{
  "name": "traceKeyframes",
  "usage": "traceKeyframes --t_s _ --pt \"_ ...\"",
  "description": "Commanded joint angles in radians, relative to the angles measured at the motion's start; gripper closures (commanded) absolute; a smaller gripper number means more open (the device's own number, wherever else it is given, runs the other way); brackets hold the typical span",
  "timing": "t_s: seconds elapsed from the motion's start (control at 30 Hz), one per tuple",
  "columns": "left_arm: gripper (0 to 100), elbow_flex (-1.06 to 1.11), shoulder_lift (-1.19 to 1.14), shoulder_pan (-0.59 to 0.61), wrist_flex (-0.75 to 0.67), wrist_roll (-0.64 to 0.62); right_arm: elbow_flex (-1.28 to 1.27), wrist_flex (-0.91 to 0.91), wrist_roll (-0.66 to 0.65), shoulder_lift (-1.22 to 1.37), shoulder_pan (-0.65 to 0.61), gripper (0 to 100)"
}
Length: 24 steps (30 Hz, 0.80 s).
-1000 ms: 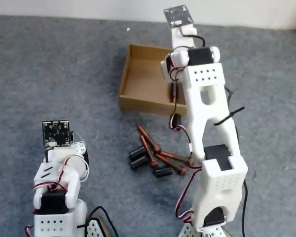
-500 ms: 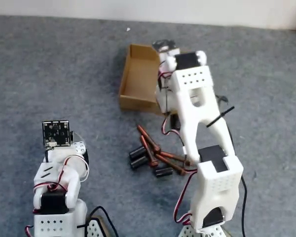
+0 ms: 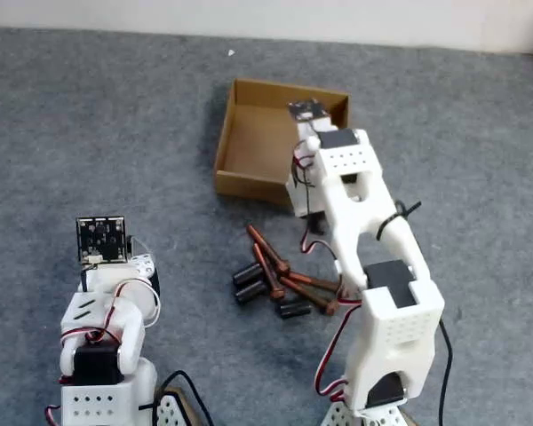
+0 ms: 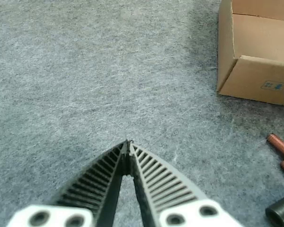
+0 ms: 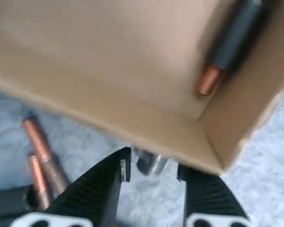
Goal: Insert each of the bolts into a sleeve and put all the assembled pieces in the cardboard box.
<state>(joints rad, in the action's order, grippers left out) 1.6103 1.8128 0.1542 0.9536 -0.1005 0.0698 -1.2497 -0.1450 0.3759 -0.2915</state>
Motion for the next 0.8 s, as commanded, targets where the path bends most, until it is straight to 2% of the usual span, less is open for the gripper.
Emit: traceKeyframes --t_s 0.0,0.43,0.6,0.77 --pt "99 -0.004 0.008 0.016 -0.021 0.015 -0.021 0.068 0.006 -0.018 0.038 85.0" --pt "99 -0.004 0.008 0.016 -0.021 0.015 -0.205 0.242 0.006 -0.016 0.019 86.7" --pt "99 -0.004 0.008 0.016 -0.021 0.015 -0.22 0.234 0.005 -0.018 0.019 99.2" --pt "99 -0.004 0.008 0.016 -0.021 0.015 -0.209 0.099 0.005 -0.041 0.018 99.2"
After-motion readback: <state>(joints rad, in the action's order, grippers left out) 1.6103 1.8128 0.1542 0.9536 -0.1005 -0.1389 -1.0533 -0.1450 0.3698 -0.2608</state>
